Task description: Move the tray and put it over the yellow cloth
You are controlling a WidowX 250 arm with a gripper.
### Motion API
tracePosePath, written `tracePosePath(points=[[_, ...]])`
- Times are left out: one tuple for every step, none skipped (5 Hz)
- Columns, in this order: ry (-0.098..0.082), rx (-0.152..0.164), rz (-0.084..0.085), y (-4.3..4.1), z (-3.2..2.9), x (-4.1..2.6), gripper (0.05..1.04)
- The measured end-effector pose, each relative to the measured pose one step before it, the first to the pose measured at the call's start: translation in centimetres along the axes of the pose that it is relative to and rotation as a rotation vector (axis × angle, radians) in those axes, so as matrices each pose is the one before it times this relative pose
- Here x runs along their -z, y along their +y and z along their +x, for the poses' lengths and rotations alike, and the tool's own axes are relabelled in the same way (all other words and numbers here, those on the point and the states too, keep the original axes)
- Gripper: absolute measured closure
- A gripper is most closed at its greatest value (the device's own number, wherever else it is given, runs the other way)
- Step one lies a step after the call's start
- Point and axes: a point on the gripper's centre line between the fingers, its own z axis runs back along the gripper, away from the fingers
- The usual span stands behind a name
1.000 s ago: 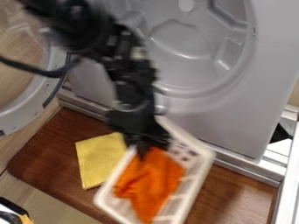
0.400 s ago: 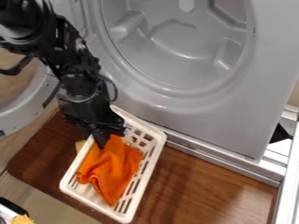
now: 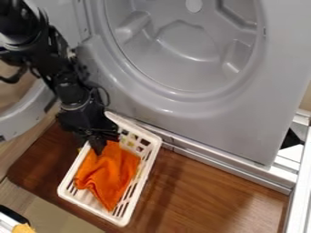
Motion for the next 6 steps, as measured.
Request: tracePosePath(points=[[0.0115, 0.0108, -0.0085, 0.762, 0.319, 0.849, 0.945], [0.0150, -0.0192, -0.0039, 0.128, -0.057, 0.055, 0.739], [0.0083, 0.0000, 0.0070, 0.263, 0.384, -0.134, 0.430], [0.0334, 0.0225, 0.0164, -0.367, 0.021, -0.114, 0.138], [0.0146, 0.0312, 0.0457, -0.355, 0.566, -1.196, 0.075], [0.0118, 0.0350, 0.0522, -0.368, 0.548, -1.655, 0.079]])
